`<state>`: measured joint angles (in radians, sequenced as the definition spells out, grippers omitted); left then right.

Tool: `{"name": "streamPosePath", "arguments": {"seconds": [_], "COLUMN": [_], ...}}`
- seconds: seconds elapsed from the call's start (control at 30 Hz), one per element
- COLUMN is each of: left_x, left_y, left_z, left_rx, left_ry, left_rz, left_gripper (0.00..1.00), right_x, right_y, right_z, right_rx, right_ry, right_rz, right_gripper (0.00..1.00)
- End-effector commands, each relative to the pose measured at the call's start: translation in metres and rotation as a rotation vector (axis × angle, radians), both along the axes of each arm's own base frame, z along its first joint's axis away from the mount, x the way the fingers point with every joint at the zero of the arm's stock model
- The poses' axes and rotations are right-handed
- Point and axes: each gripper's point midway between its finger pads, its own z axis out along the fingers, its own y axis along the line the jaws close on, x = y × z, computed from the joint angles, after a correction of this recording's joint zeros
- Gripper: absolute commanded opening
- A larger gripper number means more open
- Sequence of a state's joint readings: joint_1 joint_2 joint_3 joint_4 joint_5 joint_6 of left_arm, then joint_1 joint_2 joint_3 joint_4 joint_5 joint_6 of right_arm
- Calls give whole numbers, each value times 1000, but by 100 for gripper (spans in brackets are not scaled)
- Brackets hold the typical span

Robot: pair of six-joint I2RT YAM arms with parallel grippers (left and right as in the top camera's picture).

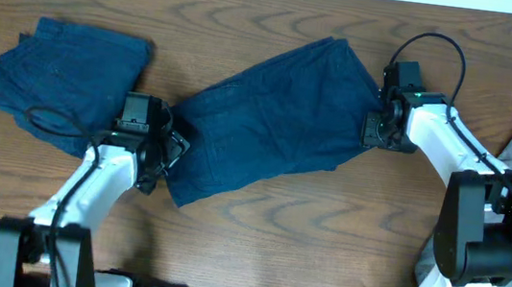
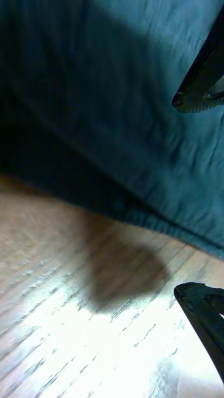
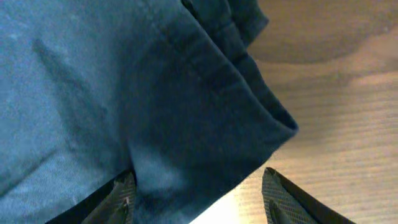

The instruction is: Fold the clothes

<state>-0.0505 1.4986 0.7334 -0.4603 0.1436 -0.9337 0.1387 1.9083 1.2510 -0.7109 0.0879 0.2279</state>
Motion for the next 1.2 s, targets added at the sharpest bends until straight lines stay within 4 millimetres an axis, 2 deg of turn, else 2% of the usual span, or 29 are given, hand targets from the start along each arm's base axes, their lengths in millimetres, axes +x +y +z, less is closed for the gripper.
{"name": "streamPosePath", "arguments": {"seconds": [0.0,0.07,0.13,0.17,0.23,0.3,0.4,0.43,0.53,0.7,0.83,1.03,1.17], "left_x": [-1,3,6,6,5,4,-2,-3,-3,4,15,27,32], "left_y": [-6,-15,-26,-31,-41,-48,-47,-45,-43,-43,-43,-51,-53], "left_z": [-15,-21,-24,-25,-22,-17,-4,4,37,101,135,165,176], "left_rx": [-23,-68,-125,-152,-198,-226,-222,-219,-206,-178,-165,-192,-203], "left_ry": [40,37,32,29,18,-4,1,2,-5,-60,-129,-217,-248], "left_rz": [-33,-68,-106,-128,-188,-267,-309,-319,-367,-440,-446,-463,-468], "left_gripper": [86,73,53,34,6,6,6,7,6,6,6,6,6], "right_x": [13,16,18,18,16,12,1,-4,-17,-42,-74,-116,-136], "right_y": [-8,-8,-6,-3,4,21,50,60,92,146,193,258,309], "right_z": [51,74,96,106,118,122,119,116,104,71,38,-14,-26], "right_rx": [2,7,16,23,54,131,265,305,387,429,453,469,541], "right_ry": [-140,-205,-263,-290,-315,-313,-268,-247,-175,-47,78,196,171], "right_rz": [-38,-21,-6,23,73,141,231,262,339,462,575,678,755], "right_gripper": [67,67,65,61,52,43,27,22,17,13,12,11,12]}}
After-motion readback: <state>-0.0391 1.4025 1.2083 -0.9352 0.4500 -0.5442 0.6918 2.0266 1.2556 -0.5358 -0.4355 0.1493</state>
